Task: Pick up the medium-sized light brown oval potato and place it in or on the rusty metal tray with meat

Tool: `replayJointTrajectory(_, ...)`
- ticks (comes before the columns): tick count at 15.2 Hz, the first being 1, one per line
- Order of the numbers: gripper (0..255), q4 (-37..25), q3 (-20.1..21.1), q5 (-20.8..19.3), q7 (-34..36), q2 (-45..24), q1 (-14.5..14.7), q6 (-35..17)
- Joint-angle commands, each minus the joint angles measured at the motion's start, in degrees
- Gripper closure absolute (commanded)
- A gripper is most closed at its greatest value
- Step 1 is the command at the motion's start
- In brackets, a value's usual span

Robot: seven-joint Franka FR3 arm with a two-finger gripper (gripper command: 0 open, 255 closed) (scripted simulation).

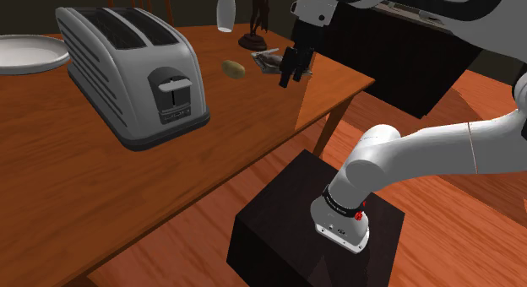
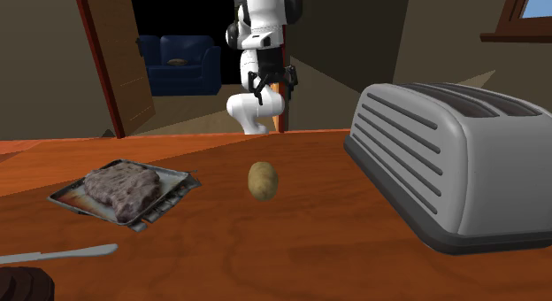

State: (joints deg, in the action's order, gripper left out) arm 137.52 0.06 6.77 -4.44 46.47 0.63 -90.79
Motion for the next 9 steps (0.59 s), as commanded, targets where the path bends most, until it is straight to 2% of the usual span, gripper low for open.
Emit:
replayJointTrajectory(1, 0, 0.00, 0.00, 0.00, 0.00, 0.00, 0.00, 0.00)
replayJointTrajectory(9, 0, -7.46, -0.97, -3.38, -3.40, -16.77, -0.95, -10.04)
